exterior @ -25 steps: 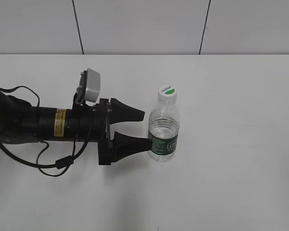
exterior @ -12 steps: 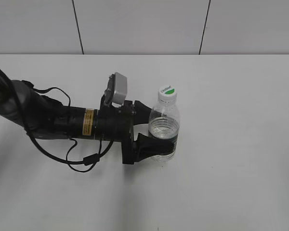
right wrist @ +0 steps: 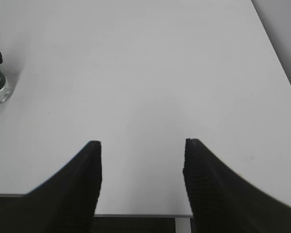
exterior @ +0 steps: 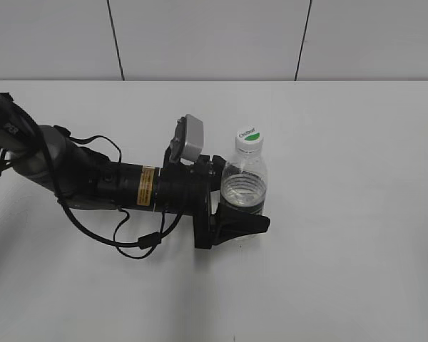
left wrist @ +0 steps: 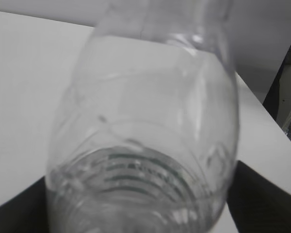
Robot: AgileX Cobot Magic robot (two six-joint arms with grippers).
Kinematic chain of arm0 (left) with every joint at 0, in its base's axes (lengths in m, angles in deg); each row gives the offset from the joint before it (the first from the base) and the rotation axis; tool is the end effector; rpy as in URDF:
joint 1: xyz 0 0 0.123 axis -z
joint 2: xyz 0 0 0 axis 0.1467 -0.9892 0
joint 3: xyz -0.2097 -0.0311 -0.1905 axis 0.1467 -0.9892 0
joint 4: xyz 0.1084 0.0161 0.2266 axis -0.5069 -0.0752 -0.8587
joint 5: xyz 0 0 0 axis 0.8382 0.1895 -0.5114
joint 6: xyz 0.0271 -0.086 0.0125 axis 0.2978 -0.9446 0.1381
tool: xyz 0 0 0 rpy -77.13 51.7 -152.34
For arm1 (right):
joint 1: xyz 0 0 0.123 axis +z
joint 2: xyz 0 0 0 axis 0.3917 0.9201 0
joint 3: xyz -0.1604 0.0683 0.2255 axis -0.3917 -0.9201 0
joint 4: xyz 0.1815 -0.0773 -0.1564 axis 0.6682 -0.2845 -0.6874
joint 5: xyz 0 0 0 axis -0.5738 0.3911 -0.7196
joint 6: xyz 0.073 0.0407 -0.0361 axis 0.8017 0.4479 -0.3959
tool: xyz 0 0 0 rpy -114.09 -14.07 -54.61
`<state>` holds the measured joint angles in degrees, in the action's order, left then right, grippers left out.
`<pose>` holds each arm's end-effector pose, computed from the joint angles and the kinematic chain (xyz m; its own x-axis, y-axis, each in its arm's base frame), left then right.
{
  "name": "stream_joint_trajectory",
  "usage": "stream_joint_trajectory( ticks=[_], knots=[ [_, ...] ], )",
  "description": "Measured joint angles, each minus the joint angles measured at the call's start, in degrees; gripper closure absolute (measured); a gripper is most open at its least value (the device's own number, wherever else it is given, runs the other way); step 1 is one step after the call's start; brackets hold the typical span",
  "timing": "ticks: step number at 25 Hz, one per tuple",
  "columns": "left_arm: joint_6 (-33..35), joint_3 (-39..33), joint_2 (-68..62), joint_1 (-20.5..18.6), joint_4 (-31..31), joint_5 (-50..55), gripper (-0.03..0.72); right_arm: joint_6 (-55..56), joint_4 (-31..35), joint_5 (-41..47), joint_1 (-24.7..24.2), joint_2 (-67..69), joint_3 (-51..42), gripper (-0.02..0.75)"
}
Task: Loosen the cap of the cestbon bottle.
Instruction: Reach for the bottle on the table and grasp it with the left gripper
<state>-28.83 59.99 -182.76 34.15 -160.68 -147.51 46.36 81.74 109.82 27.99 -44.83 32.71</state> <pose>0.3134 -0.2417 0.0691 -0.1533 0.2141 -0.9647 0.9872 -0.0096 -0.1590 -0.0073 -0.0013 0.2753 -0.4619 -0.1730 -0.8699 -0.1418 0.9826 -0.1201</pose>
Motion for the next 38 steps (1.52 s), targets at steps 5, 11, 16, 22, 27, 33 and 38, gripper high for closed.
stream_joint_trajectory(
  ticks=[5, 11, 16, 22, 27, 33, 38],
  knots=[
    [0.0, 0.0, 0.0, 0.06, 0.0, 0.0, 0.125, 0.0, 0.0, 0.0, 0.0, 0.0, 0.0, 0.314],
    [-0.05, 0.0, 0.0, 0.06, 0.0, 0.0, 0.129, 0.0, 0.0, 0.0, 0.0, 0.0, 0.0, 0.314],
    [-0.05, 0.06, 0.0, 0.06, 0.0, 0.05, 0.203, 0.89, 0.05, -0.68, 0.0, 0.0, 0.26, 0.314],
    [-0.02, 0.16, 0.0, 0.06, -0.1, 0.05, 0.305, 6.82, 2.4, -3.06, 0.0, 5.45, 3.64, 0.314],
    [-0.02, 0.16, 0.0, 0.06, -0.1, 0.05, 0.311, 7.4, 5.93, -2.07, 0.0, 21.72, 8.88, 0.314],
    [-0.02, 0.16, 0.0, 0.06, -0.21, 0.0, 0.311, 7.4, 9.52, 0.24, 0.0, 41.04, 17.54, 0.314],
    [-0.02, 0.16, 0.0, 0.06, -0.29, -0.12, 0.312, 7.4, 13.92, 1.77, -0.07, 54.11, 24.66, 0.315]
  ],
)
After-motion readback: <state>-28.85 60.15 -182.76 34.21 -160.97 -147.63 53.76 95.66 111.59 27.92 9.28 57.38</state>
